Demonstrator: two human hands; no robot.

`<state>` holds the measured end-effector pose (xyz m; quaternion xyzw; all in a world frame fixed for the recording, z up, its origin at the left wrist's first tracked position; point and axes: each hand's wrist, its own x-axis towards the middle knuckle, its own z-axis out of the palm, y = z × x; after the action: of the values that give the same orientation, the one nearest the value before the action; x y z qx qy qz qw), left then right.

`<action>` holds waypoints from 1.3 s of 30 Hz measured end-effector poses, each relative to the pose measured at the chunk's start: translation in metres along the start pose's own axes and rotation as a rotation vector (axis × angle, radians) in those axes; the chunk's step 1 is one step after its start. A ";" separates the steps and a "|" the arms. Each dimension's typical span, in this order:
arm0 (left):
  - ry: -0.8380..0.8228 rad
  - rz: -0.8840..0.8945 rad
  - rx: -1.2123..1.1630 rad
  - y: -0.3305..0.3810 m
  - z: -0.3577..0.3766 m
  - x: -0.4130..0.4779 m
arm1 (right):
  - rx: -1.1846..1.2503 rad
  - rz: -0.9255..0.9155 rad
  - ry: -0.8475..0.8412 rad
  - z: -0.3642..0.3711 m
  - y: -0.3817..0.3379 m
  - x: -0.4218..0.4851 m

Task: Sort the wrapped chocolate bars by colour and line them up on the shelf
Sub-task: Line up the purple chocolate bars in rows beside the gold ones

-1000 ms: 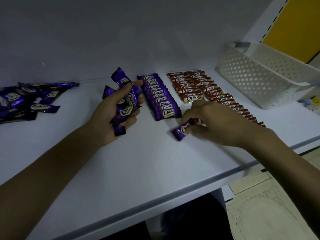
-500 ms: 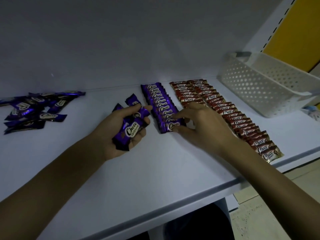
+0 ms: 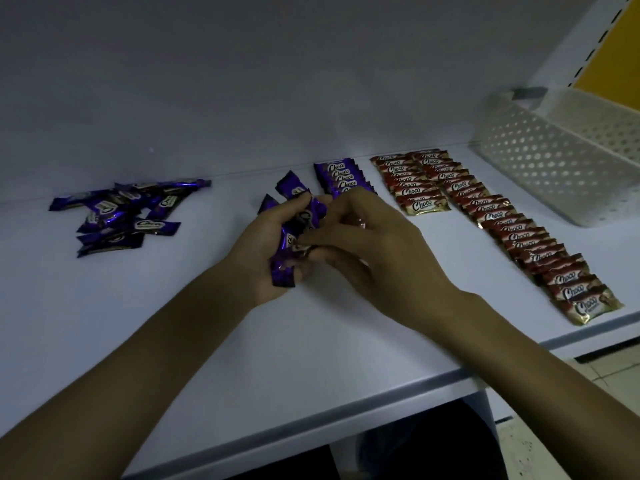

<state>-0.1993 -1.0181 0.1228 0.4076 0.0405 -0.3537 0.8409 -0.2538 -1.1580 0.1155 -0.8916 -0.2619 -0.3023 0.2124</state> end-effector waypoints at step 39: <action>0.114 -0.257 0.314 -0.020 0.011 0.002 | 0.038 0.354 -0.160 -0.029 0.081 -0.046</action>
<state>-0.2129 -1.0354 0.1165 0.5446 0.0837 -0.4364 0.7113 -0.2489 -1.2519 0.0890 -0.9408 -0.1228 -0.1834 0.2573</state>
